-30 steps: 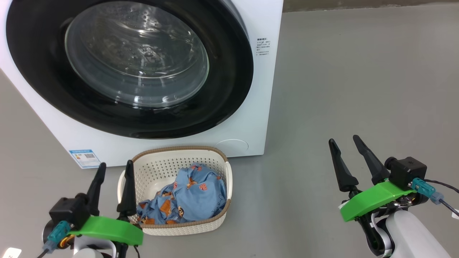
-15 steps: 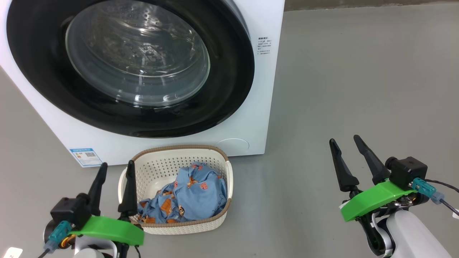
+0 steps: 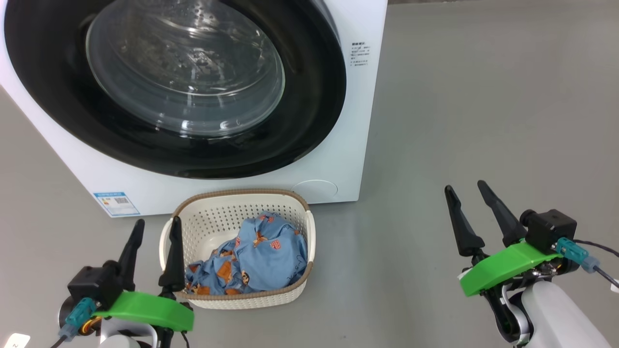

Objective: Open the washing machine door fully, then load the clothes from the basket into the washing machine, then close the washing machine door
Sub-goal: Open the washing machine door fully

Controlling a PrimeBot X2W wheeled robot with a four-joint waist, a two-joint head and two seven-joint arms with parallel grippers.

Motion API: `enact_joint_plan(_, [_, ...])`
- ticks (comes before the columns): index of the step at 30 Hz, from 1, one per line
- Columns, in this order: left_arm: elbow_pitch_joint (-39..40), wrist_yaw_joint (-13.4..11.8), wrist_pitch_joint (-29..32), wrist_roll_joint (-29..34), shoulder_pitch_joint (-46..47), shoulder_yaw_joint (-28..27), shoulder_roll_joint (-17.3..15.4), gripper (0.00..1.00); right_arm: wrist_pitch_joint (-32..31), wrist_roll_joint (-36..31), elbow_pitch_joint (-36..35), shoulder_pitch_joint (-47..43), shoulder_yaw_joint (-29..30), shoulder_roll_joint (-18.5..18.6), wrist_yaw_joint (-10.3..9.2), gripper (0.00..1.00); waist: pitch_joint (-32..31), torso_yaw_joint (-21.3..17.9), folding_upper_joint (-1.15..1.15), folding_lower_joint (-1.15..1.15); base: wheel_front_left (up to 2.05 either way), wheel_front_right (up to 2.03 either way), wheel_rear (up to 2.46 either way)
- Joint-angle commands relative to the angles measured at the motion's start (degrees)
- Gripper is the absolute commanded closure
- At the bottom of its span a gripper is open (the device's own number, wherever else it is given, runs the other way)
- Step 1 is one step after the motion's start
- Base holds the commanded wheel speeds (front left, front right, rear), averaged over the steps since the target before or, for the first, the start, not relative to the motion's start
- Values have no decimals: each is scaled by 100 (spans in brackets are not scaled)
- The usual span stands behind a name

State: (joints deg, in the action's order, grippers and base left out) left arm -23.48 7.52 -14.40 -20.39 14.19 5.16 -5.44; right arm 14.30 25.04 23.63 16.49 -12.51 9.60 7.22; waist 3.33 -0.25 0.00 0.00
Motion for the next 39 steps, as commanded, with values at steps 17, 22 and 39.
enact_joint_plan(17, [248, -3, -60, 27, 377, -336, -105, 0, 70, 149, -31, 711, 303, 61, 26, 0, 514, 147, 0, 0, 0, 0, 0])
enact_joint_plan(22, [317, -3, -60, 6, 413, -353, -73, 0, 70, 326, -6, 868, 443, 70, 26, 0, 632, 217, 0, 0, 0, 0, 0])
enact_joint_plan(39, [535, -3, -60, 20, 640, -324, -55, 0, 7, 2121, 164, 2098, 304, 571, 26, 100, 1322, 537, 0, 0, 0, 0, 0])
